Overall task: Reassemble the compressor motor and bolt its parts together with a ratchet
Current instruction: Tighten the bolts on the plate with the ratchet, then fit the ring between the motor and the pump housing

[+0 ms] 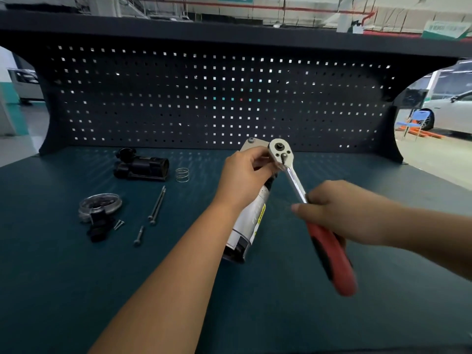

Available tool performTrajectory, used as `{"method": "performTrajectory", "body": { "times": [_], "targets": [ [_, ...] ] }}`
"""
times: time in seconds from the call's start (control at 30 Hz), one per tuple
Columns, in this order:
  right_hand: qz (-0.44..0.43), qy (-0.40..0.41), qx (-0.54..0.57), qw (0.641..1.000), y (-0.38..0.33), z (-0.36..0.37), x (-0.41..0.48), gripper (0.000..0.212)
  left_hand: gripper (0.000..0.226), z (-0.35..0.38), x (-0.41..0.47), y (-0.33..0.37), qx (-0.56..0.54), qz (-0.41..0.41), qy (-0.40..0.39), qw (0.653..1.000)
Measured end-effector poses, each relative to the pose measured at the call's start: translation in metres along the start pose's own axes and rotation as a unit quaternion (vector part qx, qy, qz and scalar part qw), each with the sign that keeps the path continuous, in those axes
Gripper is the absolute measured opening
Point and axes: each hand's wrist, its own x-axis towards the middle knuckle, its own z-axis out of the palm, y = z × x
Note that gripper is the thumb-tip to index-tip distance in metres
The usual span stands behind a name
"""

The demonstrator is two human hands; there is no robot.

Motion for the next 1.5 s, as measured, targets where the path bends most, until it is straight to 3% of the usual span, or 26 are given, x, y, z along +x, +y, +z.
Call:
{"method": "performTrajectory", "body": {
  "times": [0.07, 0.13, 0.23, 0.33, 0.4, 0.53, 0.67, 0.77, 0.83, 1.07, 1.2, 1.4, 1.5],
  "targets": [
    [0.021, 0.013, 0.094, 0.995, -0.006, 0.006, 0.002, 0.053, 0.015, -0.001, 0.000, 0.000, 0.005, 0.001, 0.004, 1.000],
    [0.026, -0.008, 0.120, 0.992, -0.005, 0.002, 0.005, 0.052, 0.020, -0.001, 0.001, 0.000, 0.008, 0.001, 0.002, 1.000],
    [0.014, -0.066, -0.024, 0.997, -0.001, -0.017, 0.009, 0.051, 0.020, -0.001, 0.001, 0.000, 0.002, -0.011, 0.001, 1.000],
    [-0.004, -0.071, -0.198, 0.978, 0.006, -0.040, 0.021, 0.040, 0.017, -0.001, 0.002, 0.000, -0.007, -0.017, -0.001, 1.000],
    [-0.008, -0.005, -0.282, 0.959, 0.013, -0.052, 0.032, 0.027, 0.008, 0.000, 0.003, 0.000, -0.020, -0.024, 0.000, 1.000],
    [-0.068, 0.209, -0.364, 0.905, 0.030, -0.063, 0.057, 0.016, 0.009, 0.001, 0.002, 0.001, -0.048, -0.035, 0.002, 0.998],
    [-0.100, 0.192, -0.354, 0.910, 0.040, -0.061, 0.069, 0.024, 0.014, -0.001, 0.002, 0.001, 0.003, -0.029, 0.005, 1.000],
    [-0.079, 0.144, -0.299, 0.940, 0.051, -0.052, 0.056, 0.029, 0.018, -0.002, 0.002, 0.001, 0.019, -0.026, 0.006, 0.999],
    [-0.075, 0.149, -0.250, 0.954, 0.055, -0.047, 0.044, 0.030, 0.010, -0.001, 0.000, 0.003, 0.002, -0.030, -0.007, 1.000],
    [-0.015, 0.136, -0.235, 0.962, 0.047, -0.041, 0.025, 0.033, 0.006, 0.002, -0.003, 0.008, 0.009, -0.027, -0.019, 0.999],
    [-0.053, 0.187, -0.091, 0.977, 0.051, -0.047, 0.022, 0.023, 0.018, 0.002, -0.004, 0.010, 0.003, -0.028, -0.045, 0.999],
    [-0.006, 0.277, 0.179, 0.944, 0.069, -0.036, 0.019, 0.029, 0.029, -0.005, -0.003, 0.005, -0.029, -0.019, -0.040, 0.999],
    [0.061, 0.255, 0.220, 0.940, 0.085, -0.002, 0.022, 0.034, 0.038, -0.001, 0.001, 0.001, 0.104, 0.009, -0.038, 0.994]
  ]
}}
